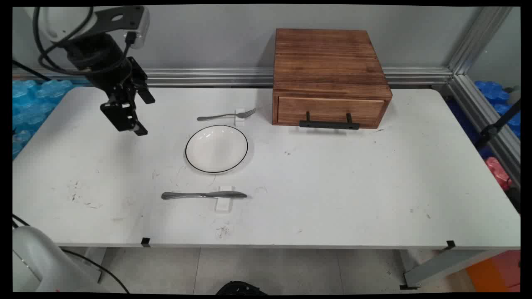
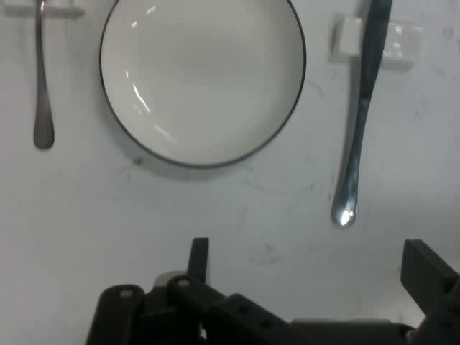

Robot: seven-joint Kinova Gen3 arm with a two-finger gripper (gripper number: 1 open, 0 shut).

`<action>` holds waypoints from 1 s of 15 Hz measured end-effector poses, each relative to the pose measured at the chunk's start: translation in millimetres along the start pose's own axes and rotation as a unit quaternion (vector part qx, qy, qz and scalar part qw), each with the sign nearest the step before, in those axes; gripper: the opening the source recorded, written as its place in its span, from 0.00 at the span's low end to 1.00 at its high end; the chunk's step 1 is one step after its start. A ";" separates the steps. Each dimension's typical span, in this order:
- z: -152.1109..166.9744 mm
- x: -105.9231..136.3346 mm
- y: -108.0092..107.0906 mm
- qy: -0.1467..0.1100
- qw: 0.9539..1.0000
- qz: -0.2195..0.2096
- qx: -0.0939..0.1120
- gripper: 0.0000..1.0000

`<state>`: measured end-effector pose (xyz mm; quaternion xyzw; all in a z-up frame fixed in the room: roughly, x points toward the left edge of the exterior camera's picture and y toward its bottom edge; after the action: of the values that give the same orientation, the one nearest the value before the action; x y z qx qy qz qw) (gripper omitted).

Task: Open the drawer

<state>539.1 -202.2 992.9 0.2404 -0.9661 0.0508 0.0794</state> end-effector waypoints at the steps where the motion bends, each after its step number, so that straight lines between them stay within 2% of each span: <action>1: 2.3 3.1 0.1 0.004 1.000 -0.005 0.000 1.00; 4: 17.1 24.4 -2.3 0.031 0.999 -0.024 0.000 1.00; 7: 34.1 56.6 -7.7 0.067 0.997 -0.031 -0.001 1.00; 10: 50.7 94.2 -15.3 0.105 0.994 -0.034 -0.002 1.00; 15: 74.8 147.7 -25.2 0.151 0.988 -0.036 0.000 1.00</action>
<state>412.6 -301.9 947.2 0.2644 -0.9339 0.0833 0.2259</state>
